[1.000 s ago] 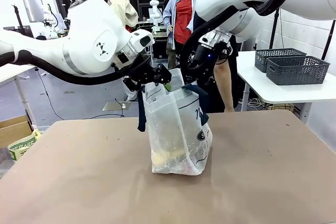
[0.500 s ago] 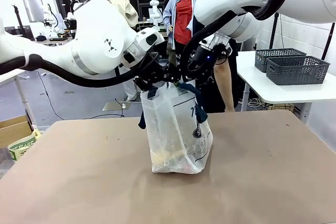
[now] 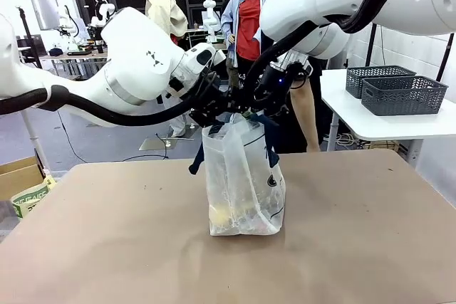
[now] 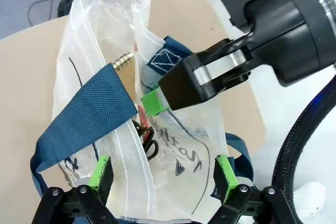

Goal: Transfer purchased items from the store into the shopping bag.
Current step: Move the Reusable shopping bag to the right side of the table.

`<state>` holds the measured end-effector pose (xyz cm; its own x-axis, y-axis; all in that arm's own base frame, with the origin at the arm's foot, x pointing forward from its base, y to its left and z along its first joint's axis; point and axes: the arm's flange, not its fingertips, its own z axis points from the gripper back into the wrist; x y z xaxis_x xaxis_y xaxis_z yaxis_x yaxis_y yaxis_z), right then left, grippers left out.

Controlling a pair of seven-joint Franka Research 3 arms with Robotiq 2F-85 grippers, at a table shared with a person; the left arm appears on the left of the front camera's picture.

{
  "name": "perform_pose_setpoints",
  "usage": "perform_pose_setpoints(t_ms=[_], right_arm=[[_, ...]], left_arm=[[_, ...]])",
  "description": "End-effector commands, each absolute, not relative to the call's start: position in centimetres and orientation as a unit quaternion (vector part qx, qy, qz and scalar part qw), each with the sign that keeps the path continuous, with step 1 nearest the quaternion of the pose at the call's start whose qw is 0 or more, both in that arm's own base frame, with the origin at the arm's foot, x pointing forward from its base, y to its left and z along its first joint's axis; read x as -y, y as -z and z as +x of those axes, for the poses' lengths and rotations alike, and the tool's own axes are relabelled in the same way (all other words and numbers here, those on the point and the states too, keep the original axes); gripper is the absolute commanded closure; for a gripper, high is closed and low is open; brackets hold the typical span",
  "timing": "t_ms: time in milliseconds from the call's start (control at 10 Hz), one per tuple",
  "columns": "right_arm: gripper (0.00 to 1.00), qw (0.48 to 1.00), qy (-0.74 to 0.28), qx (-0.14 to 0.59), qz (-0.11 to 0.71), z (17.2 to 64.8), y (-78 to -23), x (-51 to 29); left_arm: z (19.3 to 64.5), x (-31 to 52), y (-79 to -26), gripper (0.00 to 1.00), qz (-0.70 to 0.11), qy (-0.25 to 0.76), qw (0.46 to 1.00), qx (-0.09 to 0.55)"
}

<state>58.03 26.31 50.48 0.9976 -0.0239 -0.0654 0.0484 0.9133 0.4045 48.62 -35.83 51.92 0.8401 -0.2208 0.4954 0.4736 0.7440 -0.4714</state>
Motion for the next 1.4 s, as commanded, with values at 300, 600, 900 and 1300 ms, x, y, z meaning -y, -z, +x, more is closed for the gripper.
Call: perform_pose_setpoints(t_ms=[300, 600, 900, 1300], right_arm=[[1.00, 0.981, 0.019, -0.016, 0.195, 58.4, -49.3, -26.8], [1.00, 0.980, 0.020, -0.012, 0.197, 58.4, -49.2, -27.1], [1.00, 0.978, 0.013, -0.006, 0.208, 58.2, -49.3, -27.3], [1.00, 0.979, -0.006, -0.005, 0.204, 57.5, -49.4, -27.6]], left_arm=[[48.7, 34.9, -51.9, 0.00, -0.347, 0.201, 0.886, 0.232], [48.8, 35.4, -51.8, 0.00, -0.350, 0.218, 0.883, 0.224], [49.1, 36.8, -50.7, 0.00, -0.314, 0.247, 0.897, 0.187], [49.8, 38.5, -49.7, 0.00, -0.254, 0.284, 0.905, 0.190]])
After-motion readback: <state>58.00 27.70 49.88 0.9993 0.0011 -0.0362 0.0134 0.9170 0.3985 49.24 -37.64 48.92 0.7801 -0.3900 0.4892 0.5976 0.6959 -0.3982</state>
